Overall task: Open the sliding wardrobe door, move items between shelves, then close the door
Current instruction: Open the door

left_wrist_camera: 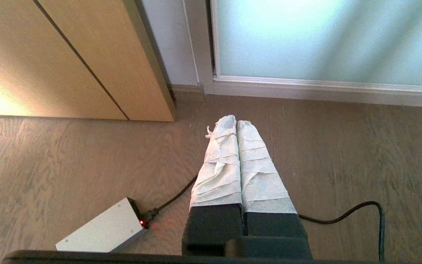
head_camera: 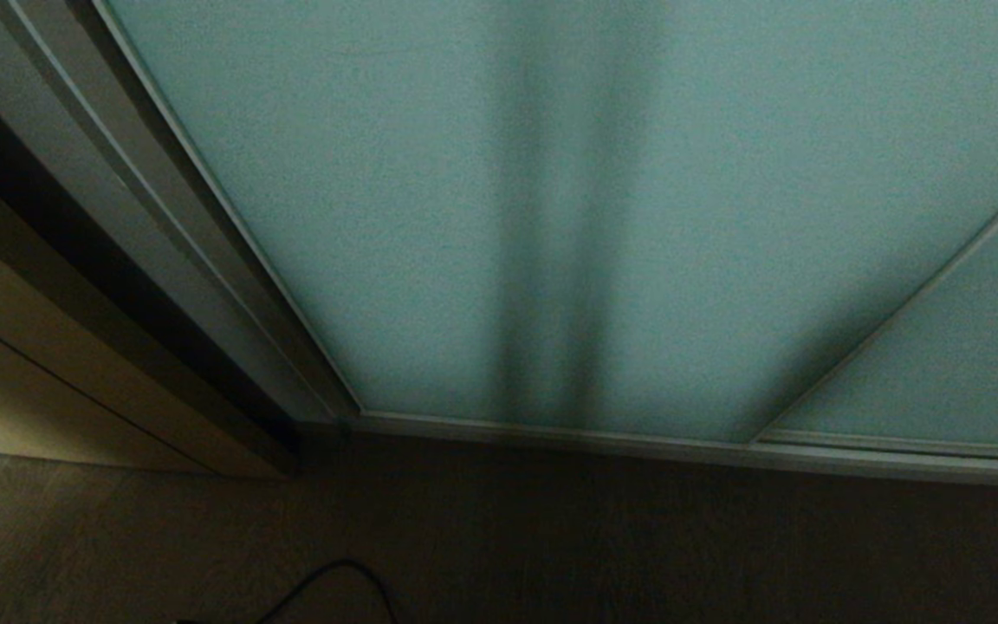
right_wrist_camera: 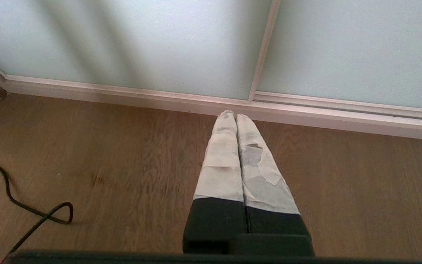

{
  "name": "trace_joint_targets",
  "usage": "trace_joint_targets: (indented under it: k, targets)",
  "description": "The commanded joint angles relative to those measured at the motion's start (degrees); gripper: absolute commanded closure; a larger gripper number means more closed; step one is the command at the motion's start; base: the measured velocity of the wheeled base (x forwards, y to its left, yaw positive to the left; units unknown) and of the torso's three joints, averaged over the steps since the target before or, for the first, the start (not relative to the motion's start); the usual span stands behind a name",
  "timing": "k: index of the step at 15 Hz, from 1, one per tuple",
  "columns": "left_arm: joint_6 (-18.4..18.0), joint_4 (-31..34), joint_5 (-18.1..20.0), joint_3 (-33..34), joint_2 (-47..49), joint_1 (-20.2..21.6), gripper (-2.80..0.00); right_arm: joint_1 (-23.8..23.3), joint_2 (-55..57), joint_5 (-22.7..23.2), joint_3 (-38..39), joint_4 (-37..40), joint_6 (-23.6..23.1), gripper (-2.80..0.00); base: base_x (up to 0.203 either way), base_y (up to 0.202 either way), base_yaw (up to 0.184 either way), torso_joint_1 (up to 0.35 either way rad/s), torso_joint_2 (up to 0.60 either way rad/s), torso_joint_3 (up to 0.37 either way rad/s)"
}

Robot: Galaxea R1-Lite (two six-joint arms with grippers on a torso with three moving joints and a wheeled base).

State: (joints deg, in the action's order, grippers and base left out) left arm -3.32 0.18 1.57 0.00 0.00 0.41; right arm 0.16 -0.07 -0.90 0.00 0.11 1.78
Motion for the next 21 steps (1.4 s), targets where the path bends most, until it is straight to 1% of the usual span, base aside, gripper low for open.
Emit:
trace_joint_targets:
  k: [1,12,14,18,19,20,21]
  targets:
    - [0.0,0.0,0.0,0.0,0.1,0.0,0.00,0.0,-0.1,0.0,0.1,0.0,0.0,0.00,0.000,0.000,0.000,0.000,0.00,0.000]
    - [0.0,0.0,0.0,0.0,0.1,0.0,0.00,0.0,-0.1,0.0,0.0,0.0,0.0,0.00,0.000,0.000,0.000,0.000,0.00,0.000]
    - [-0.5,0.1,0.2,0.0,0.1,0.0,0.00,0.0,-0.1,0.0,0.0,0.0,0.0,0.00,0.000,0.000,0.000,0.000,0.00,0.000]
    - [-0.2,0.1,0.0,0.0,0.0,0.0,0.00,0.0,-0.1,0.0,0.0,0.0,0.0,0.00,0.000,0.000,0.000,0.000,0.00,0.000]
    - [0.2,0.1,-1.0,0.0,0.0,0.0,0.00,0.0,-0.1,0.0,0.1,0.1,0.0,0.00,0.000,0.000,0.000,0.000,0.00,0.000]
    - [2.3,-0.1,-1.4,0.0,0.1,0.0,0.00,0.0,-0.1,0.0,0.1,0.1,0.0,0.00,0.000,0.000,0.000,0.000,0.00,0.000]
    - [3.2,-0.1,-1.7,-0.1,0.1,0.0,0.00,0.0,-0.1,0.0,0.0,0.0,0.0,0.00,0.000,0.000,0.000,0.000,0.00,0.000]
